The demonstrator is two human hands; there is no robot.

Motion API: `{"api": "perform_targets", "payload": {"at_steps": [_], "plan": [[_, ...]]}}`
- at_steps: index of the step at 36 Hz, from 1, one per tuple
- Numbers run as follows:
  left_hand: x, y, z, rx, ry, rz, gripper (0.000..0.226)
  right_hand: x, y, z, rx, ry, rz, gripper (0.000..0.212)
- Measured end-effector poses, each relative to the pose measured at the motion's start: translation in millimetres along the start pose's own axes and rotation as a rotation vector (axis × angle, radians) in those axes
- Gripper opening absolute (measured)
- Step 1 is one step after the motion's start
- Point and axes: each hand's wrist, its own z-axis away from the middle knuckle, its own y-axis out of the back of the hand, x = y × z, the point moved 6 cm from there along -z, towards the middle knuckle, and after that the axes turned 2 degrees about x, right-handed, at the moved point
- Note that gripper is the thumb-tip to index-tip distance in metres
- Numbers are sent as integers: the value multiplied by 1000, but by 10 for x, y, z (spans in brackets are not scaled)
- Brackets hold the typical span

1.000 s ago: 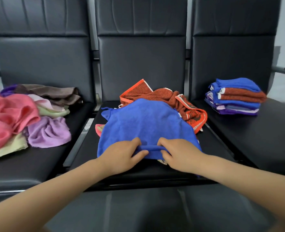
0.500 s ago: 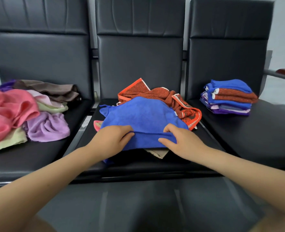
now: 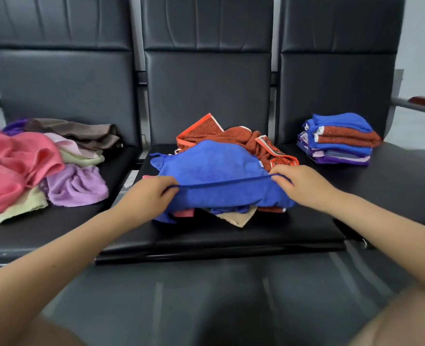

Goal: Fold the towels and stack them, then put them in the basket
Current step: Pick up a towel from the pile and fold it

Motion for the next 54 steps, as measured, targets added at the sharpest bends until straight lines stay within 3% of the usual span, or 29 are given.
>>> {"api": "perform_targets", "payload": {"at_steps": [4,7,10,17,23,25,28,32,35,41,48,54], "plan": [[-50,191,70,144,56,118,31,119,195,50,41,-111,-235,15],[-53,293,129,228,110,282,13,169,244,140,51,-232,-431,21],[-18,355,174,245,138,416,22,172,206,244,20,-324,-553,23],[-68,246,351,34,90,405,59,63,54,408,-153,-378,-535,28],[-2,50,510,-163,90,351,37,20,-155,621,-505,-404,-398,26],[-39,6,488,-201,90,299,28,44,-124,579,-468,-404,-435,26],[-150,63,372,-195,109,263,36,153,-23,422,-273,-415,-531,29],[-298,219,148,-91,172,308,29,318,117,210,2,-455,-640,16],[-388,305,-51,-13,223,259,30,398,127,71,120,-468,-651,18],[-532,331,-399,183,377,328,24,523,-108,-240,225,-576,-678,18],[-713,-29,-679,191,447,339,21,791,-408,-461,242,-683,-535,28],[-814,-266,-788,213,508,311,27,878,-593,-534,186,-660,-359,37]]}}
